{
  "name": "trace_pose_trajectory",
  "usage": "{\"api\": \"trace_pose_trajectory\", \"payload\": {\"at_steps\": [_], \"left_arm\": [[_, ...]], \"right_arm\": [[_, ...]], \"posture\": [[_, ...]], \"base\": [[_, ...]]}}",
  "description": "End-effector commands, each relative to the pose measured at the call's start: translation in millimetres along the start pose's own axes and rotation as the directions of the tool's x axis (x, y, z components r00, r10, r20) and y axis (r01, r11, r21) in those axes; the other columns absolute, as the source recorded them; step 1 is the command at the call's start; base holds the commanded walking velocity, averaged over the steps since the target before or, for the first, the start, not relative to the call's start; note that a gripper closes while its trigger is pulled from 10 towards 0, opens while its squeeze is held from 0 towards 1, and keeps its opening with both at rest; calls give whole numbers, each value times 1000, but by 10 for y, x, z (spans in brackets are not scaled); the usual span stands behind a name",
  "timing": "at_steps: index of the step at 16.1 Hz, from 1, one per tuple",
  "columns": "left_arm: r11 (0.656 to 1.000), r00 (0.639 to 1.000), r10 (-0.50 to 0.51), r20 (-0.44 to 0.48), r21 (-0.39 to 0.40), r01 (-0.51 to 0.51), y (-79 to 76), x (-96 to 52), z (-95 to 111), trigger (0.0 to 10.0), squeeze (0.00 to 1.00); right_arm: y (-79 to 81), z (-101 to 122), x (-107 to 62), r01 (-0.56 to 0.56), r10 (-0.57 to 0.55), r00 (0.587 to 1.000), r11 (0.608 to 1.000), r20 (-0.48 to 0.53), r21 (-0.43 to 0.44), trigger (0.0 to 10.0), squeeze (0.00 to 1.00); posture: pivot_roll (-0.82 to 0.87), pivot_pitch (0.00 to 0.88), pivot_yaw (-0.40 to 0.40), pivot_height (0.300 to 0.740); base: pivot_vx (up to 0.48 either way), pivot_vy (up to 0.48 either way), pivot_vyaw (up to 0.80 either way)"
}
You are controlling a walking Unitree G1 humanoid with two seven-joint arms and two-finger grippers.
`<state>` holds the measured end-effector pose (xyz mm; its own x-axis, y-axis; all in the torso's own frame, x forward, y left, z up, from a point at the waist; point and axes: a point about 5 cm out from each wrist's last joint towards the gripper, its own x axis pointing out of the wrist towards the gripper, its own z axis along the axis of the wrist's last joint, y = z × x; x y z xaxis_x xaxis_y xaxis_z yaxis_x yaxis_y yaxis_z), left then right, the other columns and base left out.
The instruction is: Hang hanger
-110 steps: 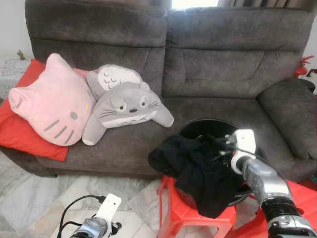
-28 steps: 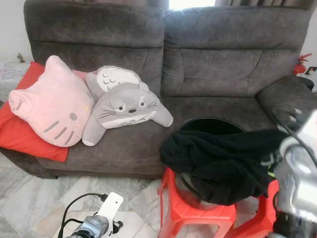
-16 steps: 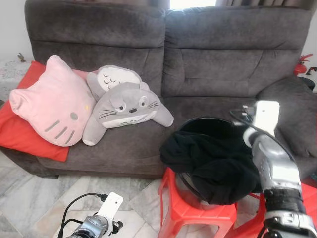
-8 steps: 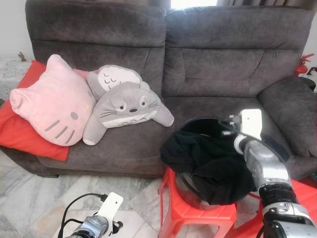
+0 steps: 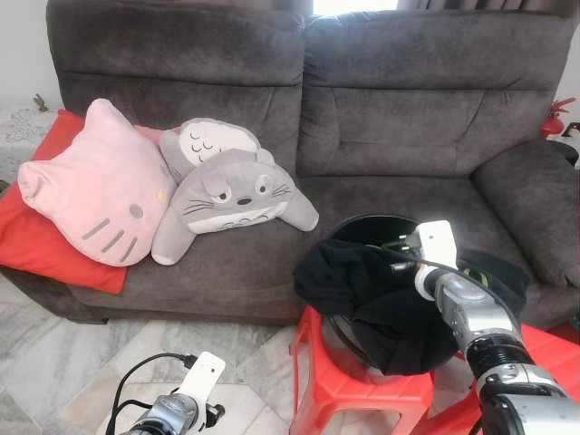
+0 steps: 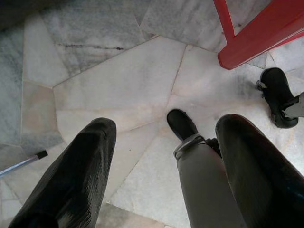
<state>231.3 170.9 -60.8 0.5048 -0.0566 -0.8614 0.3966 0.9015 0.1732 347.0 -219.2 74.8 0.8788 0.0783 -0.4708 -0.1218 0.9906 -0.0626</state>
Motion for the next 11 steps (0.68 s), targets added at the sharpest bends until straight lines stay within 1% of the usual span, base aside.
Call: {"api": "trace_pose_trajectory", "payload": {"at_steps": [1,4,8,11], "left_arm": [[1000,1000,2,-11,22,-2,15,-2,-22,10000,0],[1000,1000,3,-12,23,-3,19,-3,-26,10000,0],[1000,1000,6,-12,24,-5,27,-4,-29,10000,0],[1000,1000,6,-12,24,-6,28,-4,-29,10000,0]], "right_arm": [[6,54,17,-2,2,1000,1000,15,-10,0,0],[31,13,39,-10,10,1000,1000,8,-14,0,0],[23,109,56,5,-5,998,1000,59,-3,0,0],[69,101,69,-14,15,998,1000,61,-6,0,0]], "posture": [[-174,0,-26,740],[-173,0,-24,740],[-169,0,-22,740],[-169,0,-22,740]], "base": [[0,0,0],[0,0,0],[0,0,0],[0,0,0]]}}
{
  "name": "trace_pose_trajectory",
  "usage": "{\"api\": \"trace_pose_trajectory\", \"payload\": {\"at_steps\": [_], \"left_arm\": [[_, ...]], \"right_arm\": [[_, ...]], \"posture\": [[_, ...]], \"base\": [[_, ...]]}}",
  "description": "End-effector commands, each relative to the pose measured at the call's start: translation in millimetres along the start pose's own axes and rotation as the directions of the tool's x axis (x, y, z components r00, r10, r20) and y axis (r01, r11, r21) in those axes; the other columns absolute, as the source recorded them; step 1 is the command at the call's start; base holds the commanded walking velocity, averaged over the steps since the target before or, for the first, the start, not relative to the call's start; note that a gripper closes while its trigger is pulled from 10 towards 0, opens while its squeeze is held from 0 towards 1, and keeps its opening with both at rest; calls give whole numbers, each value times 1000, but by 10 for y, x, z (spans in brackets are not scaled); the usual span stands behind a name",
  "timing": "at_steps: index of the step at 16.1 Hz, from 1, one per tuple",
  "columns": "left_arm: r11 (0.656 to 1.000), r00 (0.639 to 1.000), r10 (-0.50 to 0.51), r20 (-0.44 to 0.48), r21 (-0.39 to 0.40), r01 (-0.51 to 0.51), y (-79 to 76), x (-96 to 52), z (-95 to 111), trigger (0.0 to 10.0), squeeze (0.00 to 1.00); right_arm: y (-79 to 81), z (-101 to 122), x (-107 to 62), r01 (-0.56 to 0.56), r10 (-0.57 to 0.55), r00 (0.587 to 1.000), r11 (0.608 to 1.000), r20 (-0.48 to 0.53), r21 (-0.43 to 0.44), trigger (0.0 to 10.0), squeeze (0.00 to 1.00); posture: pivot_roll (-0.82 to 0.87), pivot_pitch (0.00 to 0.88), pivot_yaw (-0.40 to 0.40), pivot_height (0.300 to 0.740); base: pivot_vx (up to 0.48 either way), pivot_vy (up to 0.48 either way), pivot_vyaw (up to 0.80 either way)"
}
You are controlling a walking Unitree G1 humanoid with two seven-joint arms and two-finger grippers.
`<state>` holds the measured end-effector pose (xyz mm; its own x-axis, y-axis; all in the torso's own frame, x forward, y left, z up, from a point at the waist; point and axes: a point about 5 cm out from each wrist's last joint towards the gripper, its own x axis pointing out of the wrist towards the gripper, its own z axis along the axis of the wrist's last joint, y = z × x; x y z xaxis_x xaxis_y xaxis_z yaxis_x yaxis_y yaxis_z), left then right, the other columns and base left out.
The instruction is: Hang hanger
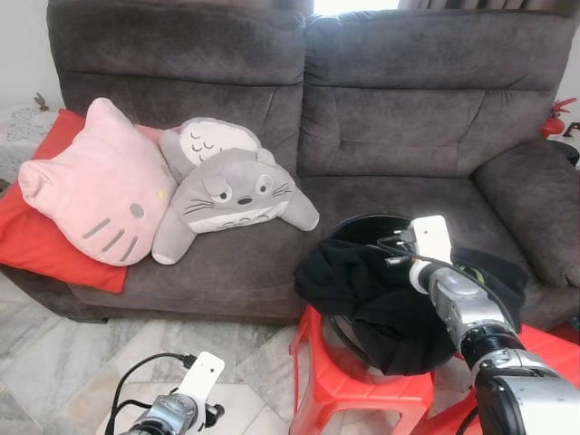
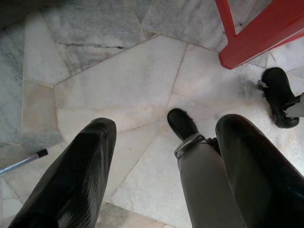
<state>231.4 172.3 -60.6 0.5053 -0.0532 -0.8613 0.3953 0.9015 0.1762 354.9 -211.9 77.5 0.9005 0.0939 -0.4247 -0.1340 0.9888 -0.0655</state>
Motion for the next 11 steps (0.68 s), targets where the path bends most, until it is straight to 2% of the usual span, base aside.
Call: {"api": "trace_pose_trajectory", "payload": {"at_steps": [1,4,11], "left_arm": [[1000,1000,2,-11,24,-2,15,-3,-25,10000,0],[1000,1000,2,-11,25,-2,15,-3,-24,10000,0],[1000,1000,1,-12,28,-1,15,-3,-26,10000,0]], "right_arm": [[22,3,7,-12,11,1000,1000,11,4,0,0],[24,51,19,-8,8,999,1000,37,8,0,0],[118,27,42,-45,45,999,999,25,-5,0,0]], "posture": [[-169,0,-22,740],[-169,0,-22,740],[-158,0,-22,740]], "base": [[0,0,0],[0,0,0],[0,0,0]]}}
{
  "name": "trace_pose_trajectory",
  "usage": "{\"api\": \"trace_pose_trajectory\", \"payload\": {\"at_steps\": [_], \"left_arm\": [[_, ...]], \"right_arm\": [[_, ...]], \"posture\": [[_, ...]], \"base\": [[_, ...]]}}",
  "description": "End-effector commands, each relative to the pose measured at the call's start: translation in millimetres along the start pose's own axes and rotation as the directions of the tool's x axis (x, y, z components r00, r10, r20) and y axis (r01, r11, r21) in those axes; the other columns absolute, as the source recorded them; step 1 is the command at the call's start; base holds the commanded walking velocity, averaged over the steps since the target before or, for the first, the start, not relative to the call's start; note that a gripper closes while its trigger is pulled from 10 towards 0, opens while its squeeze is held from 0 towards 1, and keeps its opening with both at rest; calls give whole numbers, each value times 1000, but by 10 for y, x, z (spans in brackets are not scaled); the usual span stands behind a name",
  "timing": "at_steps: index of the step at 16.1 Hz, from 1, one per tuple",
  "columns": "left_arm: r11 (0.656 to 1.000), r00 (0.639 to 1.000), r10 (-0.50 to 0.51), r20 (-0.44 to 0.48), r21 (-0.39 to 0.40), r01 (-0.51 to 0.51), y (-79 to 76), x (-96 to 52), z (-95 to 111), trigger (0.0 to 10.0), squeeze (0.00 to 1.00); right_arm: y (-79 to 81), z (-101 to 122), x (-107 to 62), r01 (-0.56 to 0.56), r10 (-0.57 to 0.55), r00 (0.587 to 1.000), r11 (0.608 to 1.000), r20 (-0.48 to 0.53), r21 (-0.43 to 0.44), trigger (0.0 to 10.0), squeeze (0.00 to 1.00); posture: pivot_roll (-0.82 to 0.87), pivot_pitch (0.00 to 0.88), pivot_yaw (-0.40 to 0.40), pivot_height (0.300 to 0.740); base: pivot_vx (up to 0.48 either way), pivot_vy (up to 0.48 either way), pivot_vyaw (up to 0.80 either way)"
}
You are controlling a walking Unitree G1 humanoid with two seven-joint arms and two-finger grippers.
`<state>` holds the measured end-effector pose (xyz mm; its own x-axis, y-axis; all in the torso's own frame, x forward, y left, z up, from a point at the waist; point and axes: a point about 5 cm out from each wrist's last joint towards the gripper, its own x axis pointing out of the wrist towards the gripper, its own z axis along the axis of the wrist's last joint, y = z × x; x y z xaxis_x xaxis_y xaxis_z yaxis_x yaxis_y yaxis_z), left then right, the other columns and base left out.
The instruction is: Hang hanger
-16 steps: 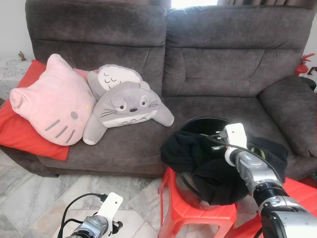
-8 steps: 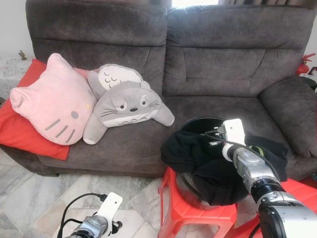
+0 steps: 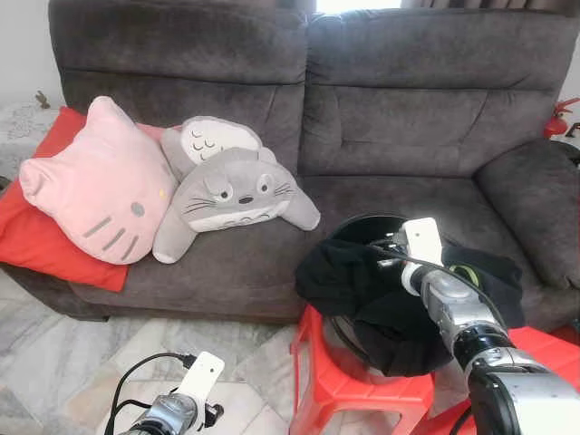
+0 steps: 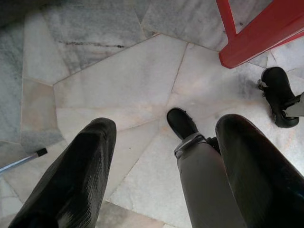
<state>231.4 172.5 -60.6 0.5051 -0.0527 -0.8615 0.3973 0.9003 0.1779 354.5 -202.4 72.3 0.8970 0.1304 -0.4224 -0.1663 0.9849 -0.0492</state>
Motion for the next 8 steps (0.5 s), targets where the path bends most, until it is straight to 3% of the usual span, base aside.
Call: {"api": "trace_pose_trajectory", "payload": {"at_steps": [1,6,7,8], "left_arm": [[1000,1000,1,-11,25,-1,13,-2,-26,10000,0],[1000,1000,1,-12,27,-1,13,-2,-26,10000,0],[1000,1000,1,-12,27,-1,13,-2,-25,10000,0],[1000,1000,2,-12,27,-1,13,-2,-25,10000,0]], "right_arm": [[35,91,25,-18,19,1000,1000,22,-12,0,0],[84,103,42,-37,37,999,999,19,-4,0,0],[91,93,43,-36,37,999,999,17,-1,1843,0],[89,61,41,-24,24,1000,1000,7,-2,10000,0]], "posture": [[-158,0,-22,740],[-158,0,-22,740],[-158,0,-22,740],[-158,0,-22,740]], "base": [[0,0,0],[0,0,0],[0,0,0],[0,0,0]]}}
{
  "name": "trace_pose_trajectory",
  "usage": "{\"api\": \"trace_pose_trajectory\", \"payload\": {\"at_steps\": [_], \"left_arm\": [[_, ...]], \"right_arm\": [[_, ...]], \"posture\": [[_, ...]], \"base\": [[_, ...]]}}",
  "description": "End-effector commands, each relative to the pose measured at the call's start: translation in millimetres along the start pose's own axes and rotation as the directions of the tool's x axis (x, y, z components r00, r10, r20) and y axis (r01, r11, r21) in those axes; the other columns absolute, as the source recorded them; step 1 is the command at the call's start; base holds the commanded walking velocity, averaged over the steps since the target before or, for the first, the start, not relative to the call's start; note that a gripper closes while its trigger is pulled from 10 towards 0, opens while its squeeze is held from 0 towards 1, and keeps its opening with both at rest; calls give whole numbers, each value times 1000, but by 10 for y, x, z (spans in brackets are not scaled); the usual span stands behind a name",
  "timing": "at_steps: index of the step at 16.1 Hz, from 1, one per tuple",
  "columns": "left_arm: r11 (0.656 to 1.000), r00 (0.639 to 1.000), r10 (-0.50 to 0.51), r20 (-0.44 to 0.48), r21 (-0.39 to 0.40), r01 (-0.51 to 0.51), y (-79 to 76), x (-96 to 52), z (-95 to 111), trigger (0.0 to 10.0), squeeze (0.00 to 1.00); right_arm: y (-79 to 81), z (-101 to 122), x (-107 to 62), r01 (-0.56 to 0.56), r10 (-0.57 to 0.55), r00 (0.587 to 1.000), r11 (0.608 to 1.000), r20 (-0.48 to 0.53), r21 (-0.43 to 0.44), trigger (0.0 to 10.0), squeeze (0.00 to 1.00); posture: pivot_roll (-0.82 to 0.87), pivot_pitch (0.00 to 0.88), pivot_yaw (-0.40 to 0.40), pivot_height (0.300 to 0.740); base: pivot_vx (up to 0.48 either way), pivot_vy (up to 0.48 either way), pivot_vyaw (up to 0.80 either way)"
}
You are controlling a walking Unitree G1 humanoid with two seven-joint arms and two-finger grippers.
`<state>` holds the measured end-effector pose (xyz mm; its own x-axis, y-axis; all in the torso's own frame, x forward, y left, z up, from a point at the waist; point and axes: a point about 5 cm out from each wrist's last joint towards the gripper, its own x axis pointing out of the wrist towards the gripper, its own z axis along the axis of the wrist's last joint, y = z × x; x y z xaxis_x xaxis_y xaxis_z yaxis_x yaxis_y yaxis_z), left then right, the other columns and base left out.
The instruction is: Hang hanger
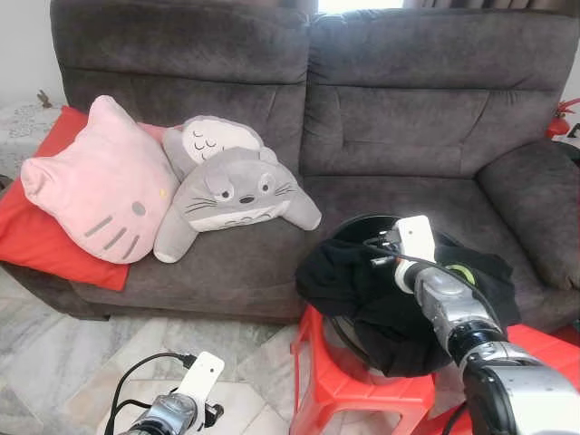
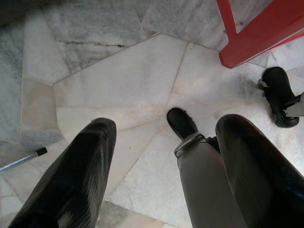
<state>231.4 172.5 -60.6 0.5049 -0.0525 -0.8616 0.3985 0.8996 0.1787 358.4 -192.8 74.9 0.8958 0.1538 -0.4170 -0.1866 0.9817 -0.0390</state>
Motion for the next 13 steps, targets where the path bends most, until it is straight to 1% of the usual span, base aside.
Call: {"api": "trace_pose_trajectory", "payload": {"at_steps": [1,2,3,4,7,9,11,13], "left_arm": [[1000,1000,1,-12,26,-1,17,-3,-29,10000,0],[1000,1000,0,-13,28,0,17,-3,-29,10000,0],[1000,1000,-1,-13,28,1,17,-3,-30,10000,0],[1000,1000,-1,-13,28,1,20,-4,-28,10000,0],[1000,1000,-1,-14,29,1,20,-4,-28,10000,0],[999,1000,-3,-14,33,4,19,-4,-27,10000,0],[999,1000,-4,-15,33,5,19,-4,-28,10000,0],[999,1000,-4,-13,32,5,15,-3,-22,10000,0]], "right_arm": [[-2,-9,-1,6,-6,1000,1000,0,5,10000,0],[-16,-15,-8,10,-10,1000,1000,5,11,10000,0],[-30,-6,-12,13,-13,1000,1000,13,13,10000,365],[-52,19,-16,26,-26,999,1000,25,-1,10000,1000],[-92,68,-27,45,-45,998,999,54,5,10000,1000],[-67,77,-27,35,-35,997,999,70,7,10000,1000],[-34,50,-22,20,-21,998,1000,60,11,10000,1000],[-45,45,-24,25,-26,998,1000,52,13,10000,1000]], "posture": [[-153,0,-21,740],[-153,0,-21,740],[-153,0,-21,740],[-158,0,-19,740],[-158,0,-19,740],[-158,0,-19,740],[-158,0,-19,740],[-165,0,-18,740]], "base": [[0,0,0],[0,0,0],[0,0,0],[0,0,0],[0,0,0],[0,0,0],[0,0,0],[0,0,0]]}}
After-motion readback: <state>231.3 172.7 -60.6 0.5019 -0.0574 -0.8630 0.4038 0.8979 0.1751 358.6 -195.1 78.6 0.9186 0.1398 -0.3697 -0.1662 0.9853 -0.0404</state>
